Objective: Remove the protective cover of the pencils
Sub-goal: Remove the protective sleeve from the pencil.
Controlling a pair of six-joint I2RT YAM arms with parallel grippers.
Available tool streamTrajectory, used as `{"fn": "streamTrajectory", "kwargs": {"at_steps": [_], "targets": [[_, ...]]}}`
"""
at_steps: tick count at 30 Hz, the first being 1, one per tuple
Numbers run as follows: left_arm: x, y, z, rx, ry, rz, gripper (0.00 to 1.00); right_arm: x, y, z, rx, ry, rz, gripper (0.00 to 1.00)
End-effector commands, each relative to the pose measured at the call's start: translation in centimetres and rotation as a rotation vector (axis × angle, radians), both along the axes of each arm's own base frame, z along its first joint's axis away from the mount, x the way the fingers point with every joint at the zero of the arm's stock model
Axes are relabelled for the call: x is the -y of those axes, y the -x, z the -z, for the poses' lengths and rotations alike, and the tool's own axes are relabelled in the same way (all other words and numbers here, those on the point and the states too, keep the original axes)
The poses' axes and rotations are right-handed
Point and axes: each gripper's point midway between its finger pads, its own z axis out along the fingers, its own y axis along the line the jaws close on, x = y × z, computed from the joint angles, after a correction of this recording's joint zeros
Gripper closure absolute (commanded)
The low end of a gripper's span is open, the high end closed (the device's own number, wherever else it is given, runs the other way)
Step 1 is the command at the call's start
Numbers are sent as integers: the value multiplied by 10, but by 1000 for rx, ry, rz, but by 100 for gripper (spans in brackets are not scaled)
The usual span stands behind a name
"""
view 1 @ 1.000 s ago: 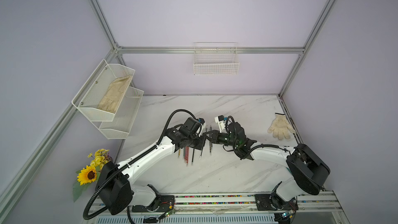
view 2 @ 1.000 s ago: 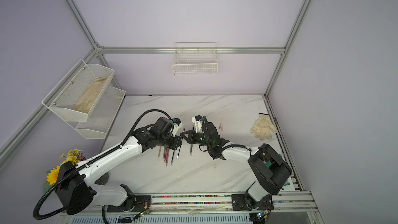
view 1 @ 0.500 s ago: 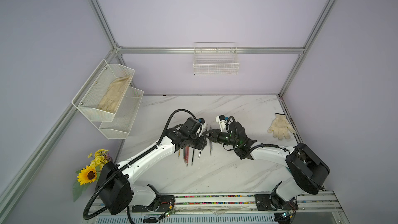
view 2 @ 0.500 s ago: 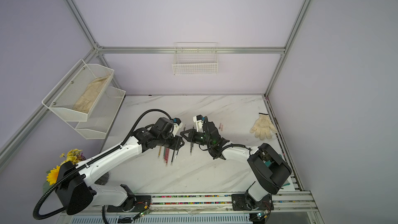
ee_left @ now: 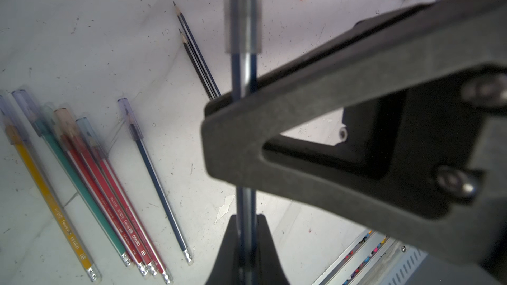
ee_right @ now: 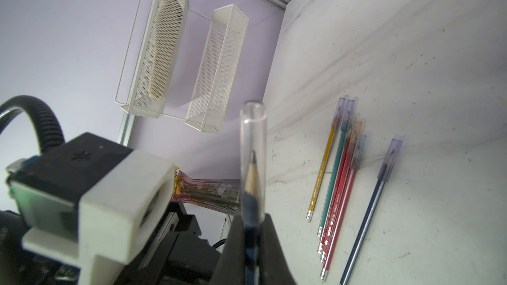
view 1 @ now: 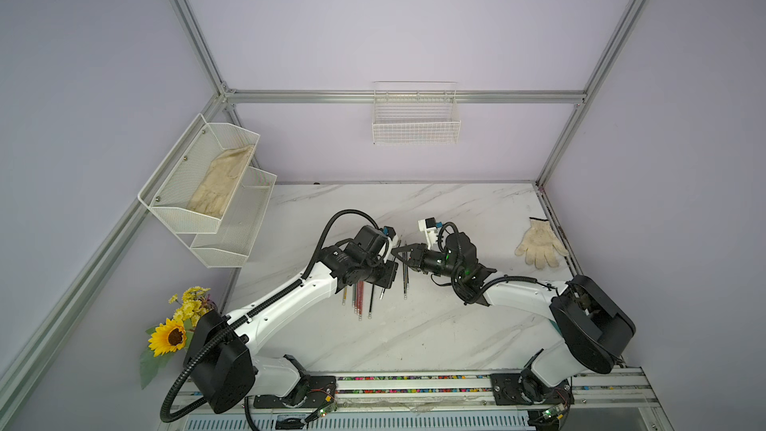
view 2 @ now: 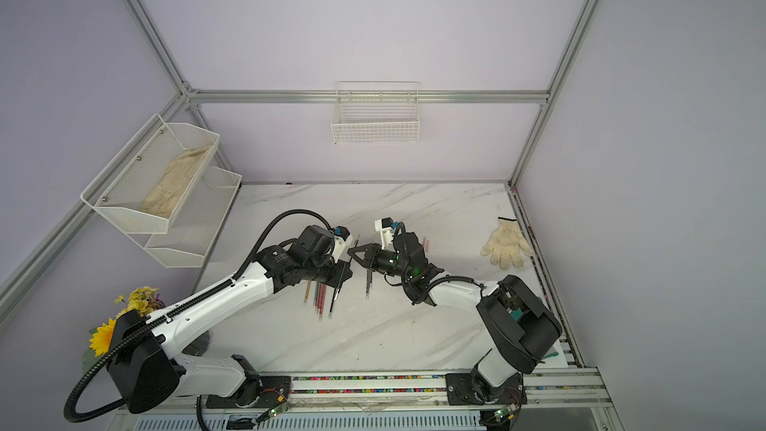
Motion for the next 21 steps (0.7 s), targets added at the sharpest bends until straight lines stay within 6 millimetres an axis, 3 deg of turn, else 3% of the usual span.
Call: {"fn": "streamTrajectory", "kwargs": {"at_steps": [1,4,5,12,17,21], "targets": [[4,-4,-10,29,24,12,100,0,2,-8,5,-38,-15,99],[0,-5,-8,35,6,-2,100,-2,5,-10,11,-37,-34,61],[-3,-7,-7,37,-6,-12,100,-2,5,-8,2,-32,-37,58],[-12,-19,-15,80,-38,-52,100,14,22,11,-76,40,-24,56],[-15,-6,-16,60,-29,0,100,34,30,-10,6,121,6,55],[-2,15,-13,35,19,158,100,39,26,-24,79,183,4,58]]}}
